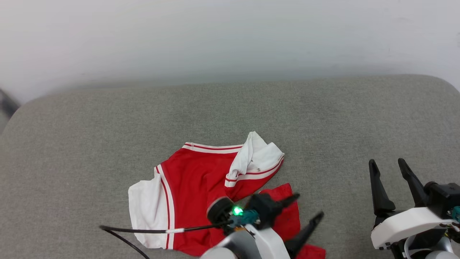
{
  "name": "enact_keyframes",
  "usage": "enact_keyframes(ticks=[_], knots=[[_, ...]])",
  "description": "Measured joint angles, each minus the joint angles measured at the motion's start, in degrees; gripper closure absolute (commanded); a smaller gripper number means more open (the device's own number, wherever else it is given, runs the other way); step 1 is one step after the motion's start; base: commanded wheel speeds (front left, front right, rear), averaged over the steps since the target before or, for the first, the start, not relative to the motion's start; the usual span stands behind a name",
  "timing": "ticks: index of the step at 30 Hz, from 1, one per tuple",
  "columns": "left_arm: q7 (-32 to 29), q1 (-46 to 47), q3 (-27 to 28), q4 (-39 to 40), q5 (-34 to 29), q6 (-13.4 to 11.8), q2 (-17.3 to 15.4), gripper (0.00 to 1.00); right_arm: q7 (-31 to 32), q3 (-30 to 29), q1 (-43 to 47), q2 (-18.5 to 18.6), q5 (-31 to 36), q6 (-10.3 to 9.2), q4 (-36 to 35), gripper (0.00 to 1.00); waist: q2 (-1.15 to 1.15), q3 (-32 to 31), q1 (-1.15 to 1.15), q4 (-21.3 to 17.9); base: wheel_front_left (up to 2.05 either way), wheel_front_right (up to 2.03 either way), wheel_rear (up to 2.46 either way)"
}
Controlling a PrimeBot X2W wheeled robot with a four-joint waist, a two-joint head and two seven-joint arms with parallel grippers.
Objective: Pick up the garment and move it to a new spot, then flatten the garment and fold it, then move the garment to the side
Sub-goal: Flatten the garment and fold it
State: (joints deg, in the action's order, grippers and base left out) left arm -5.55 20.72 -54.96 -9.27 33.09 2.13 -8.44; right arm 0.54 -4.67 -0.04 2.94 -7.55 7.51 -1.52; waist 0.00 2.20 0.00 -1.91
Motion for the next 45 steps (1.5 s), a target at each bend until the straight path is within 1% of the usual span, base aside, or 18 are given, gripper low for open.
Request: enact_keyframes(ticks=[4,9,13,16,20,23,27,32,34,35,39,41,45], knots=[[7.6,0.9,5.5,2.1,-2.2,-4.6,-0.9,0.00,0.0,-0.1,0.1,0.0,0.0,0.00,0.2,0.00,0.00,-1.1,0.00,0.3,0.00,0.00,0.00],[14.0,1.0,11.8,2.2,-4.0,-10.7,-4.0,0.00,0.1,-0.2,0.5,0.0,0.1,0.00,0.2,0.00,0.00,-2.1,0.00,0.6,0.00,0.00,0.00],[16.5,-0.2,17.2,1.7,-4.2,-15.6,-7.1,0.00,0.3,-0.2,1.2,0.0,0.2,0.00,0.2,0.00,0.00,-2.6,0.00,0.8,0.00,0.00,0.00],[17.9,-2.9,21.5,1.2,-3.2,-18.4,-9.8,0.00,0.4,-0.2,1.3,0.0,0.2,0.00,0.1,0.00,0.00,-2.9,0.00,0.9,0.00,0.00,0.00],[18.9,-7.6,26.7,1.0,-0.9,-21.1,-13.1,0.00,0.5,-0.3,1.5,0.0,0.5,0.00,0.1,0.00,0.00,-3.3,0.00,1.0,0.00,0.00,0.00],[19.2,-10.8,29.3,1.1,-0.3,-22.3,-16.1,0.00,0.6,-0.4,1.9,0.0,0.5,0.00,0.1,0.00,0.00,-3.7,0.00,1.2,0.00,0.00,0.00],[18.8,-14.3,29.7,2.5,-0.1,-23.3,-18.2,0.00,1.0,-0.4,2.5,0.0,0.6,0.00,0.2,0.00,0.00,-4.1,0.00,1.3,0.00,0.00,0.00],[18.2,-15.7,29.4,4.9,-0.6,-24.4,-18.9,0.00,1.6,-0.5,2.6,0.0,0.1,0.00,0.6,0.00,0.00,-4.2,0.00,1.6,0.00,0.00,0.00],[18.1,-15.7,29.3,5.7,-0.6,-24.4,-18.8,0.00,2.6,-0.8,2.7,0.0,-2.8,0.00,1.5,0.00,0.00,-4.1,0.00,2.0,0.00,0.00,0.00],[18.1,-15.7,29.2,6.1,-0.8,-24.4,-18.7,0.00,3.2,-1.2,2.7,0.0,-3.0,0.00,1.6,0.00,0.00,-4.0,0.00,2.3,0.00,0.00,0.00],[18.3,-14.3,28.8,7.3,-1.4,-24.6,-18.1,0.00,9.5,-2.9,1.8,0.0,-5.6,0.00,4.8,0.00,0.00,-3.4,0.00,3.7,0.00,0.00,0.00],[18.5,-13.6,28.5,7.6,-1.7,-24.5,-17.8,0.00,13.5,-3.4,-0.4,0.1,-4.9,-0.01,7.1,0.00,0.00,-3.0,0.00,4.7,0.00,0.00,0.00],[18.9,-12.3,27.7,8.0,-2.2,-24.0,-16.6,0.00,21.3,-1.5,-7.5,0.0,-8.2,0.00,12.7,0.00,0.00,-1.9,0.00,6.9,0.00,0.00,0.00]])
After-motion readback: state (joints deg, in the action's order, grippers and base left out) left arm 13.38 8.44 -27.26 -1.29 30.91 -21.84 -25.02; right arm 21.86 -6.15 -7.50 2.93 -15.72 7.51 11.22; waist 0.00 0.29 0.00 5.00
